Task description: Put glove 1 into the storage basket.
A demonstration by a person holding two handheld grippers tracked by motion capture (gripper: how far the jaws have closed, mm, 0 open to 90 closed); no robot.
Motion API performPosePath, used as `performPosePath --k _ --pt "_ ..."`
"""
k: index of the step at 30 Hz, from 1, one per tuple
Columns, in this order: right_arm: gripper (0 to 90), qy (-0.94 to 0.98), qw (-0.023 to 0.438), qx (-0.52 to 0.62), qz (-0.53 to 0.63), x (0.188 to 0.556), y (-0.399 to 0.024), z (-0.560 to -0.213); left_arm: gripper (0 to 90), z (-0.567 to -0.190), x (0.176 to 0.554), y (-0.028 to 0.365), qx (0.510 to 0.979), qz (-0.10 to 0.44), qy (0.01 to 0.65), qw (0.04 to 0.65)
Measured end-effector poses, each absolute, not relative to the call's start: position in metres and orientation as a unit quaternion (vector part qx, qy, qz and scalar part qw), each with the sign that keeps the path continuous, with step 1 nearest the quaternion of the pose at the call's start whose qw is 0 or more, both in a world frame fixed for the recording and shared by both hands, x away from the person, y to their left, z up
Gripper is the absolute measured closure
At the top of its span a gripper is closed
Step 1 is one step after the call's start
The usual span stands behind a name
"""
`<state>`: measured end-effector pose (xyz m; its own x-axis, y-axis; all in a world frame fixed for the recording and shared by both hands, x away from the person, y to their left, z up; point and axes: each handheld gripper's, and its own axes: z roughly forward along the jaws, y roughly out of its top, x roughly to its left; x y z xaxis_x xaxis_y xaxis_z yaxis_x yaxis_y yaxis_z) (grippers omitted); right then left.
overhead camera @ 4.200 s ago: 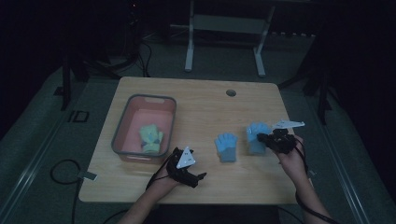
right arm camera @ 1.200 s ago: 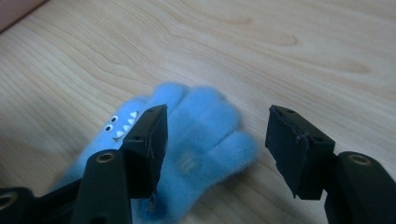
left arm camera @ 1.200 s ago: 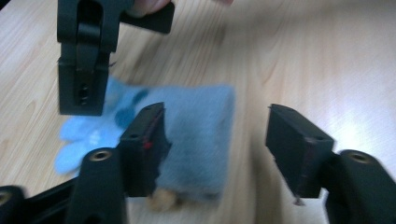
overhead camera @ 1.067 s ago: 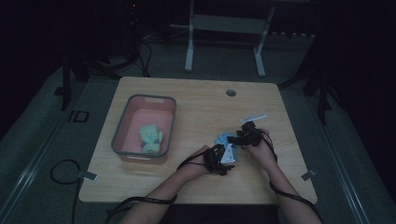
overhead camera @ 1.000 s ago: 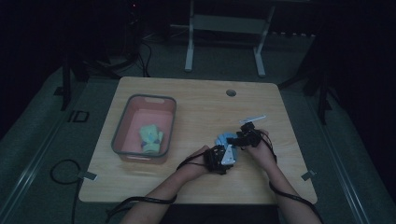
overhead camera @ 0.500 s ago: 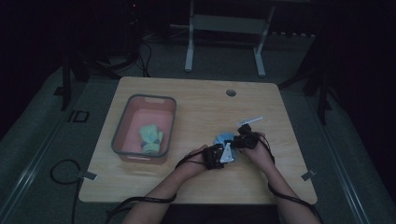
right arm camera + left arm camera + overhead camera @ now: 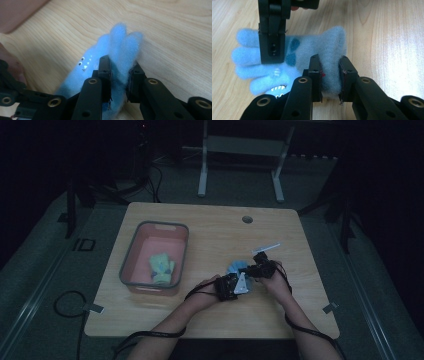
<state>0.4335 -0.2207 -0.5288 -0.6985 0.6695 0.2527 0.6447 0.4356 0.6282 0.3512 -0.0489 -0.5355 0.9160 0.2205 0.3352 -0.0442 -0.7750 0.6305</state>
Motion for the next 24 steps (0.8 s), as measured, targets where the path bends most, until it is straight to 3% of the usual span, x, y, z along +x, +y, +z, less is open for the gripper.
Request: performPosePath --k 24 --pt "77.2 0.845 0.017 0.365 0.391 0.425 -0.211 -0.508 75.8 -0.508 0.345 -0.033 0.925 0.196 0.036 0.323"
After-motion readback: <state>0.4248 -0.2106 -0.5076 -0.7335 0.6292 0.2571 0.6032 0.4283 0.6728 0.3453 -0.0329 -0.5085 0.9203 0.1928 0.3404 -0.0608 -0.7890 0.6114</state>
